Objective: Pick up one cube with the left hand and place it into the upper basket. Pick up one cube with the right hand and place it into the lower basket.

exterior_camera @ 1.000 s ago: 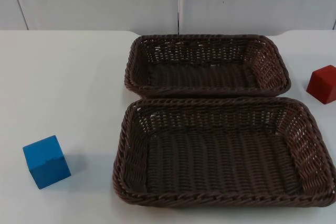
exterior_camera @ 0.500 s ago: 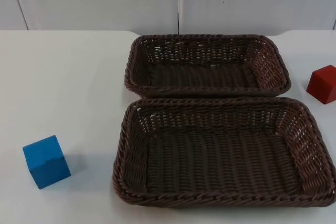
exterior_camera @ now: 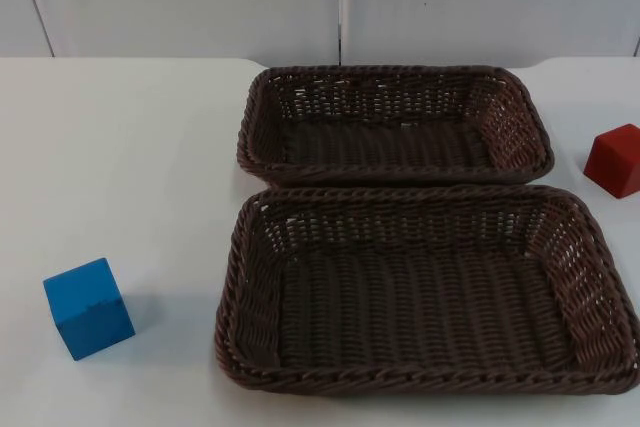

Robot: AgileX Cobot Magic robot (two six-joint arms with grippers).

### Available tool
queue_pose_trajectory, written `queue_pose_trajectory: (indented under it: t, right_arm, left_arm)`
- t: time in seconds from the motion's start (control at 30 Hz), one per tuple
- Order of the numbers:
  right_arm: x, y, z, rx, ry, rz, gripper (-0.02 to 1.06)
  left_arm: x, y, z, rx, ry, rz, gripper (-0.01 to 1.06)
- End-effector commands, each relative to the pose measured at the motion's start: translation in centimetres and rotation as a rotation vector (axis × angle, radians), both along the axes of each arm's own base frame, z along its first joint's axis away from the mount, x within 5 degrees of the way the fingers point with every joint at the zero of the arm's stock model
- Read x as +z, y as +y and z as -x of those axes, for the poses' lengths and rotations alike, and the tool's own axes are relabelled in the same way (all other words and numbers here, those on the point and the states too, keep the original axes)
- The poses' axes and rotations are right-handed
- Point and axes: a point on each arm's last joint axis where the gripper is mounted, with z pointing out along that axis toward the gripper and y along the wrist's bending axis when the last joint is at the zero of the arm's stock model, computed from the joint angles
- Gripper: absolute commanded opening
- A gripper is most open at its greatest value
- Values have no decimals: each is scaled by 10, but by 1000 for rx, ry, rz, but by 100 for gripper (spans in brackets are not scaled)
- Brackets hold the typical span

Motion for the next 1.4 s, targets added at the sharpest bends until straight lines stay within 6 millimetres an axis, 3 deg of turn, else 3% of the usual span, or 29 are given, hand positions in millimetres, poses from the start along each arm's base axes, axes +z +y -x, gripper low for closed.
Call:
queue_pose_trajectory:
  t: [0.0,0.3,0.97,1.23,1.37]
  right_arm:
    - [1,0,0,-6,-9,-4,105]
    - [1,0,0,-6,-9,-4,105]
    - [1,0,0,-6,-9,-4,105]
    - [1,0,0,-6,-9,-4,105]
    - [1,0,0,-6,-9,-4,105]
  left_arm:
    - [1,-1,-7,-8,4,15,105]
    - [-10,-3,-40,-32,109,14,105]
    - [-50,-7,-82,-33,264,75,105]
    - [-58,-32,-101,-89,245,50,105]
    - [-75,-38,-112,-52,272,32,105]
